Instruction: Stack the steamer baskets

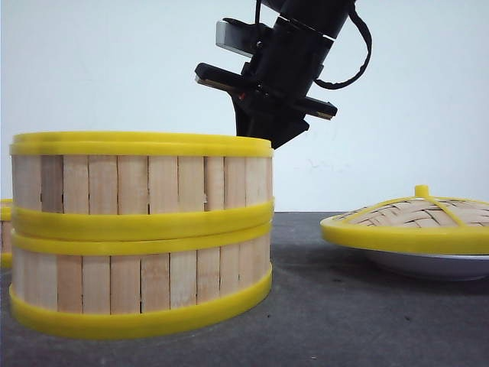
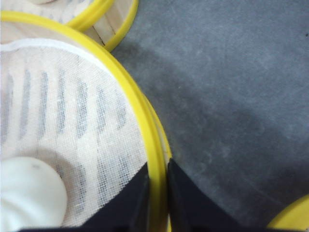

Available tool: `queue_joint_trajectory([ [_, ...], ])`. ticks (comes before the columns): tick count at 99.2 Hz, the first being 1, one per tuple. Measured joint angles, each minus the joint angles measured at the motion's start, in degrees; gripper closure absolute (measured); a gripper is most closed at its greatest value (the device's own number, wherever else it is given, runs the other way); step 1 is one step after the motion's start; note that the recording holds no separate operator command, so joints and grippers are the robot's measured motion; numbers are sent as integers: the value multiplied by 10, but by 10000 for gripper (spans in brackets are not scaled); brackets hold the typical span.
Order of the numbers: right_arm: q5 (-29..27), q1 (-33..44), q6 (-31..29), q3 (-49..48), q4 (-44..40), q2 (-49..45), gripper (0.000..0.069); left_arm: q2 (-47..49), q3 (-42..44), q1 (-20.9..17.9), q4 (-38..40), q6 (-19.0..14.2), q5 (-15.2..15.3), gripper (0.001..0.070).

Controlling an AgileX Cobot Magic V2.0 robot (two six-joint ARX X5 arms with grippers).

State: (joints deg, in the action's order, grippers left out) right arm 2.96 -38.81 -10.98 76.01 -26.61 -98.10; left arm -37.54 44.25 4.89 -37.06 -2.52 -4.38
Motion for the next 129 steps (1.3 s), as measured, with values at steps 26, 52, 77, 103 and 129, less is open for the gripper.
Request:
queue_joint_trajectory([
  [26, 1, -2, -16, 0, 23, 0, 232, 0, 0, 0, 0, 0, 0, 242],
  [52, 12, -2, -24, 0, -18, 75, 226, -30, 0, -11, 31, 0, 11, 242],
  [77, -11, -1, -6, 1, -96, 214, 226, -160, 15, -61, 98, -2, 12, 242],
  [103, -136, 6, 7, 1, -262, 317, 226, -334, 66, -95, 158, -11, 13, 242],
  [129, -204, 6, 2, 1, -362, 395, 226, -483, 136, -115, 161, -14, 14, 242],
])
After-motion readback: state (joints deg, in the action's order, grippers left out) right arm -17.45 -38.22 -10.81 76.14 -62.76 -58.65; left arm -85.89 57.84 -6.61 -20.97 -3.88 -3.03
